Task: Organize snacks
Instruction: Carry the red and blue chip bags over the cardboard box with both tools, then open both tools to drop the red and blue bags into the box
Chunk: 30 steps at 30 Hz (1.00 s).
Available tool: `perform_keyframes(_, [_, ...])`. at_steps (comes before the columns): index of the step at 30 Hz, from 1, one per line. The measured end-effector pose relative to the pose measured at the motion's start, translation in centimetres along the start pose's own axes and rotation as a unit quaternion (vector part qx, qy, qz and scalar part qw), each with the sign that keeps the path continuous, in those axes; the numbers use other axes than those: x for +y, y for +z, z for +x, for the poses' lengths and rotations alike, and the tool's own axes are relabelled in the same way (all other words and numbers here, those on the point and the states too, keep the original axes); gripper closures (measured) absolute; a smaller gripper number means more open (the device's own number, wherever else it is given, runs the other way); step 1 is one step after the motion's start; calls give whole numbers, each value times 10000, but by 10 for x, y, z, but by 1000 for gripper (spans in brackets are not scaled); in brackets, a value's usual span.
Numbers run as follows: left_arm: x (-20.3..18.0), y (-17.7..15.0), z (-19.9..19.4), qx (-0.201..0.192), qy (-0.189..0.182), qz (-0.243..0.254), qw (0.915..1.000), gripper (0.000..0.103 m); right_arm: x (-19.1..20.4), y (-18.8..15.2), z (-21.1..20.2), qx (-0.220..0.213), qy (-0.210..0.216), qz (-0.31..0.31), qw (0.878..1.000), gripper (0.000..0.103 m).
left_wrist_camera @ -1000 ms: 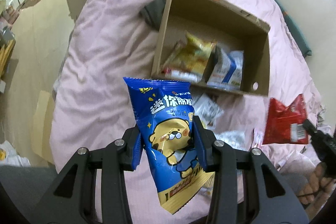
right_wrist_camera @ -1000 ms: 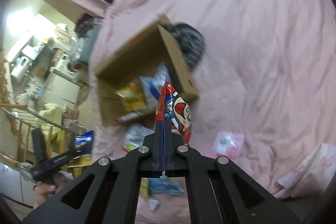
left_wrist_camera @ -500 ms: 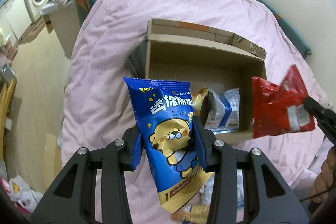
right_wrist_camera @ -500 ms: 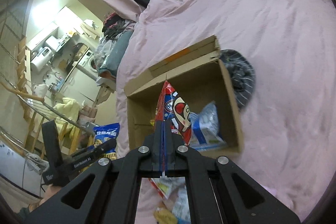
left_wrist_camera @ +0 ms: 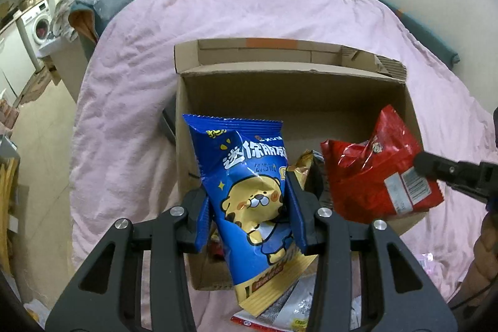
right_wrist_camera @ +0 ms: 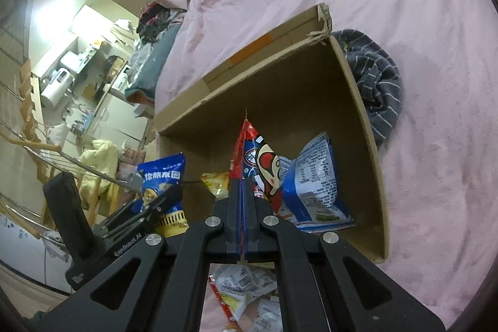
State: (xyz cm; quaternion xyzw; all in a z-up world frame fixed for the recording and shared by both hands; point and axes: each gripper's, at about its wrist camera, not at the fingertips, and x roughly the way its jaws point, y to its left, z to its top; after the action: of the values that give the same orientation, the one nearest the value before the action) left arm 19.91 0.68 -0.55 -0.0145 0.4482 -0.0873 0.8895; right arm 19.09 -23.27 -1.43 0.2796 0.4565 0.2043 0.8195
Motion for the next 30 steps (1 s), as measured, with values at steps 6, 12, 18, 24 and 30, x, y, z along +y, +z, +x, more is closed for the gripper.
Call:
perform_keyframes(6, [-2, -3, 9, 207, -6, -30, 9998, 65, -7, -2, 12, 143, -317, 38, 9994, 102])
perform_keyframes(12, [1, -2, 7, 206, -101, -111, 9997, 64, 4, -6, 15, 120, -926, -382, 9949, 100])
perform_keyframes(18, [-3, -4, 8, 202, -37, -34, 9998, 64, 10, -7, 12, -37, -1330, -733, 9884, 97])
perform_keyframes(24, [-5, -4, 7, 232, -65, 67, 9997, 63, 9, -4, 9, -101, -1425, -772, 9867, 95])
perform_keyframes(30, [-6, -5, 6, 204, 30, 182, 9996, 57, 9, -2, 4, -258, -1522, -806, 9847, 93])
